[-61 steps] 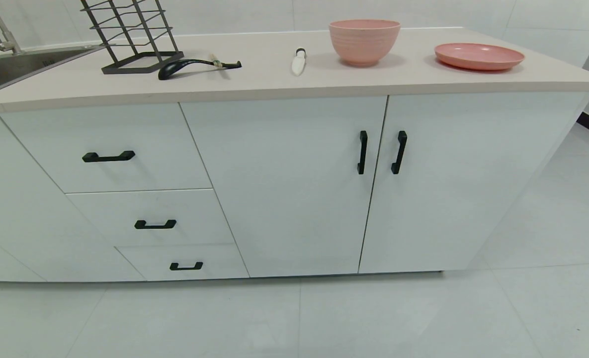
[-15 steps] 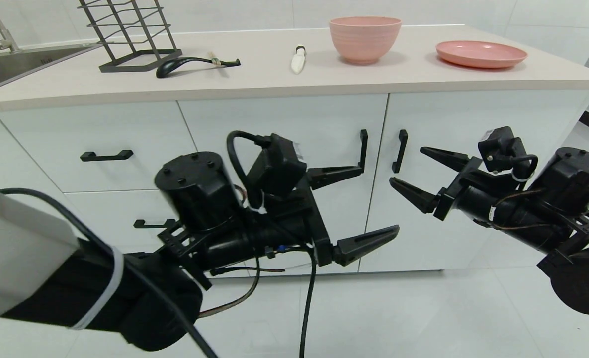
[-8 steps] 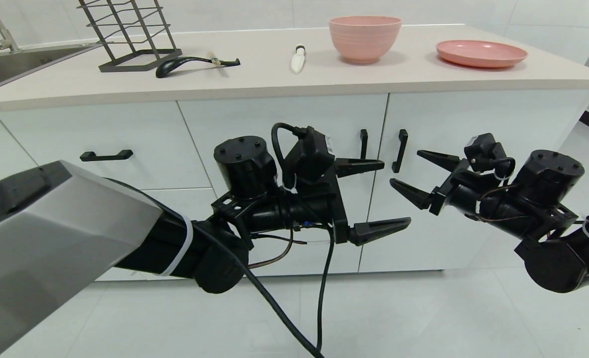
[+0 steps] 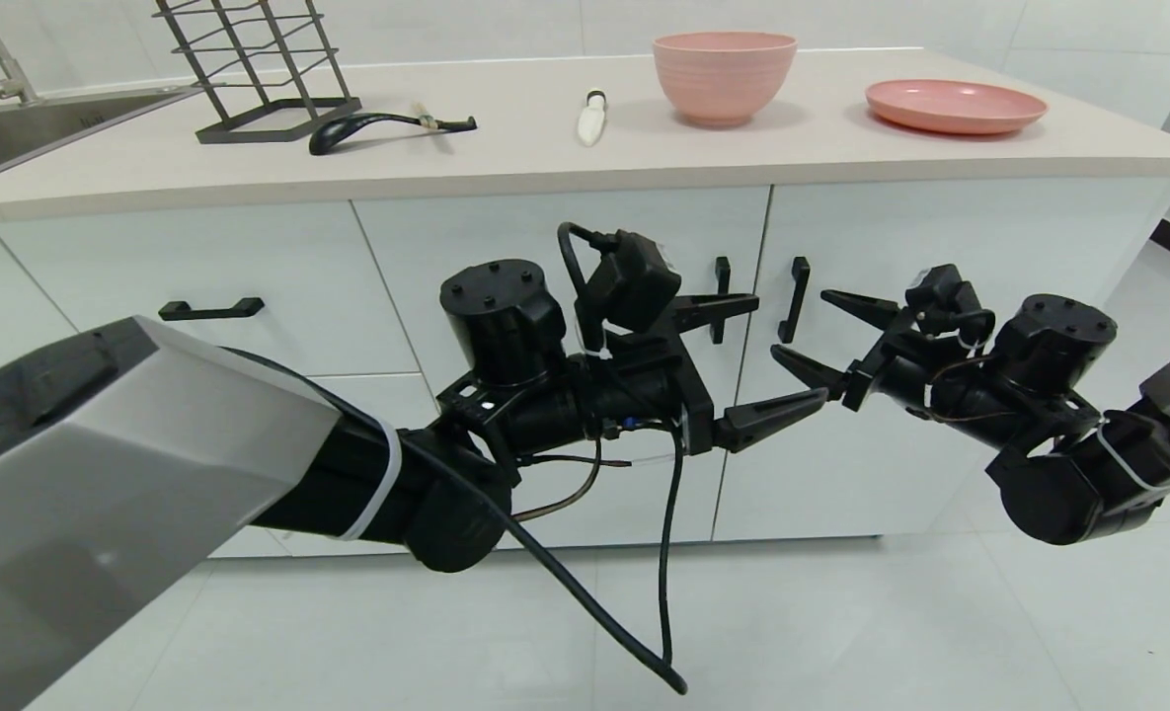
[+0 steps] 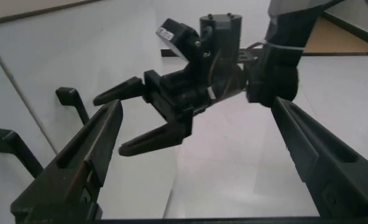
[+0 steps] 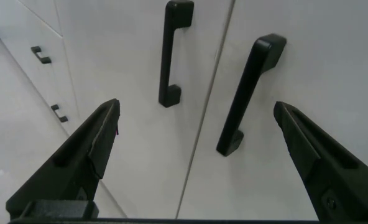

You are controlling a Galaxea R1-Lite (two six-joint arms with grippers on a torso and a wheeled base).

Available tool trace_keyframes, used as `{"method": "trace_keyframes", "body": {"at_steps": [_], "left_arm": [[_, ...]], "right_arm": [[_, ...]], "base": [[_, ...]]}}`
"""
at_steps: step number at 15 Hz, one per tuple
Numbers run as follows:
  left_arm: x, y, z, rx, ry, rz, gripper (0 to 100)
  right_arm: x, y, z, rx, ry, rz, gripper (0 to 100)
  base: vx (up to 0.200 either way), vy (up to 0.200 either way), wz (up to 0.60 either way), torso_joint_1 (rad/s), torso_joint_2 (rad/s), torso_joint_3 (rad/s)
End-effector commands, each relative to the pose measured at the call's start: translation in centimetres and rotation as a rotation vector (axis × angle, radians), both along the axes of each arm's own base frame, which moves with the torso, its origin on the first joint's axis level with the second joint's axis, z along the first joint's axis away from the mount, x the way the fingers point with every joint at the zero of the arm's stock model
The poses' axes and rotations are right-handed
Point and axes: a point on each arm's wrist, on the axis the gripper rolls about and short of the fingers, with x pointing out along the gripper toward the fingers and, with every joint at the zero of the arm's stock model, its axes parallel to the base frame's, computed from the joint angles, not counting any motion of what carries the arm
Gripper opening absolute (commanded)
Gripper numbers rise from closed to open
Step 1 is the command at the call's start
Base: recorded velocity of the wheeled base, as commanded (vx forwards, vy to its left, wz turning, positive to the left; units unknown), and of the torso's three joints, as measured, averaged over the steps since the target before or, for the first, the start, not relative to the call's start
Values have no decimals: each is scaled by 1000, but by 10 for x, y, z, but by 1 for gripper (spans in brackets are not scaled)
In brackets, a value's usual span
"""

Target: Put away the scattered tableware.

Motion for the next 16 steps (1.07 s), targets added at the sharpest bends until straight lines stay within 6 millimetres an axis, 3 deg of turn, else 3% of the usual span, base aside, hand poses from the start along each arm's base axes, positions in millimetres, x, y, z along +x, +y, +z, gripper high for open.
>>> {"method": "trace_keyframes", "body": {"at_steps": [1,3,6,16], "left_arm": [[-6,-3,7,-11,-11,-13,100],[-18,-12,14,-27,-20,-26,100],[-19,-12,17,-39,-13,7,100],[1,-11,6,-57,24,120,100]], "right_arm": [[8,2,-4,1,-4,1,100],[11,4,-8,-9,0,32,100],[17,5,-7,-6,-15,38,100],[32,8,-16,-22,-37,104,100]], "base": [[0,0,0,0,0,0],[0,0,0,0,0,0],[0,0,0,0,0,0],[0,0,0,0,0,0]]}}
